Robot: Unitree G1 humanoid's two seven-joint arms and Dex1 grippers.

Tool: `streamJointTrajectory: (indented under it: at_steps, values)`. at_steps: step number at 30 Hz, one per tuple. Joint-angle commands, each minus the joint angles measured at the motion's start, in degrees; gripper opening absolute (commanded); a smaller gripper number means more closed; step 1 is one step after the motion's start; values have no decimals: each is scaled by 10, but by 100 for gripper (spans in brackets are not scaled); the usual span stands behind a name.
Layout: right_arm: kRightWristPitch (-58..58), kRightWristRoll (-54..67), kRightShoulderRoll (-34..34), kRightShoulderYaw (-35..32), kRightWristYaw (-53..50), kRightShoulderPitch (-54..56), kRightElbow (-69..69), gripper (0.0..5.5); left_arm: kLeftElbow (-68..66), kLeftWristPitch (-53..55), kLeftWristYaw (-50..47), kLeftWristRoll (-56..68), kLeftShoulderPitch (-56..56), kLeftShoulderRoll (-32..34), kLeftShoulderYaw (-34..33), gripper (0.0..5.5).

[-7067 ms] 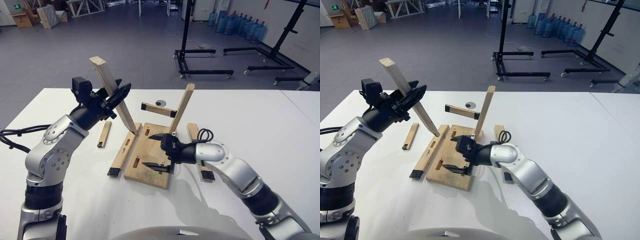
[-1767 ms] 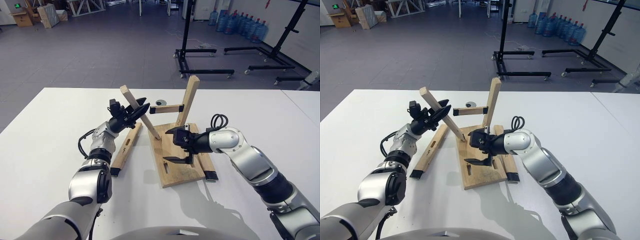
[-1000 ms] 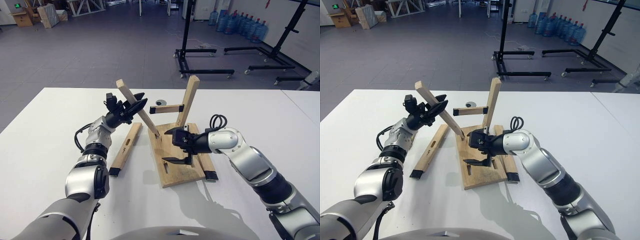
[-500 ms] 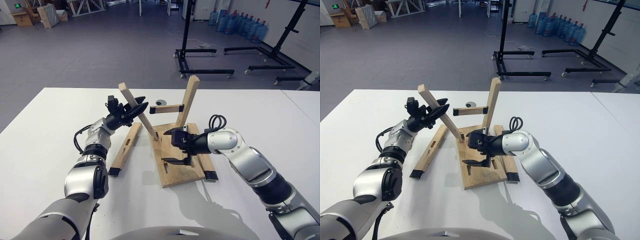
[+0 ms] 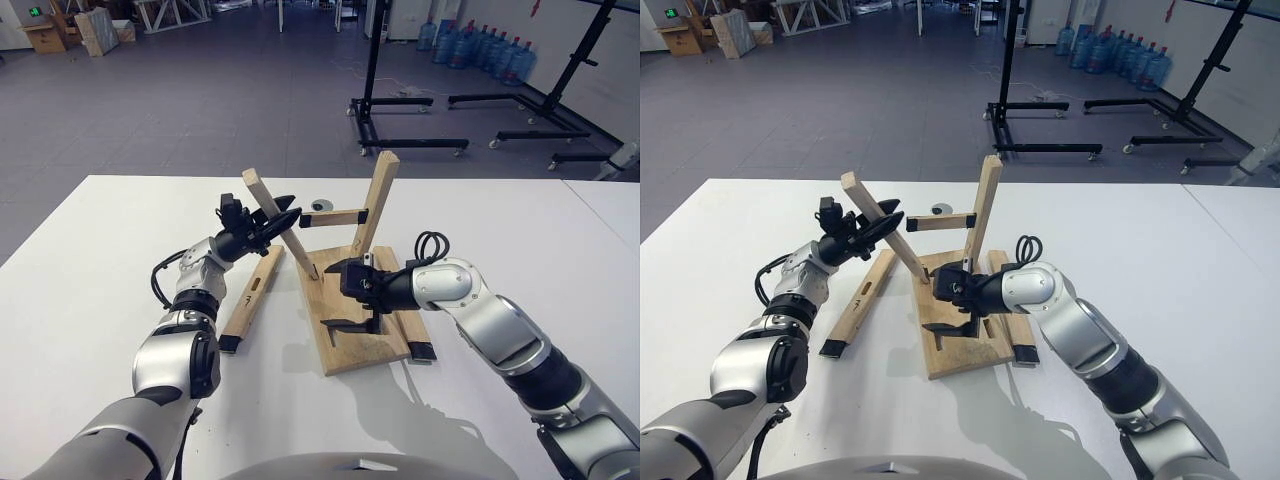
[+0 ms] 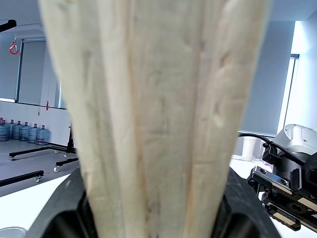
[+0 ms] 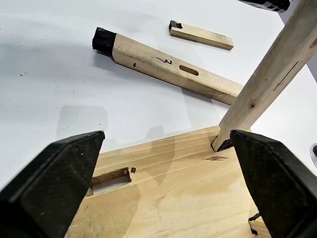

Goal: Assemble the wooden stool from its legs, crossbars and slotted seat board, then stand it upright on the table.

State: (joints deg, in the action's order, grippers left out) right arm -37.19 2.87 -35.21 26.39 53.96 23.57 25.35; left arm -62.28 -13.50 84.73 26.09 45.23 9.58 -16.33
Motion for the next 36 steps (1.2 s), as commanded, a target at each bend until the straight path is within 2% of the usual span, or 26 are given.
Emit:
streamJointTrajectory:
  at_steps: [1,6,14,36]
  values:
    - [-4,5,2,2,-2,-2,4,468,-12,-16,-2,-24,-4,3,15,201]
    - [-6,6,1,3,-3,-3,7,468,-16,-17,-1,-24,-2,4,18,201]
    - [-5,8,1,4,-5,-2,6,468,4,48,8,8,13,17,-4,201]
    - [-7,10,2,8,-6,0,5,468,11,33,-5,-21,7,29,17,201]
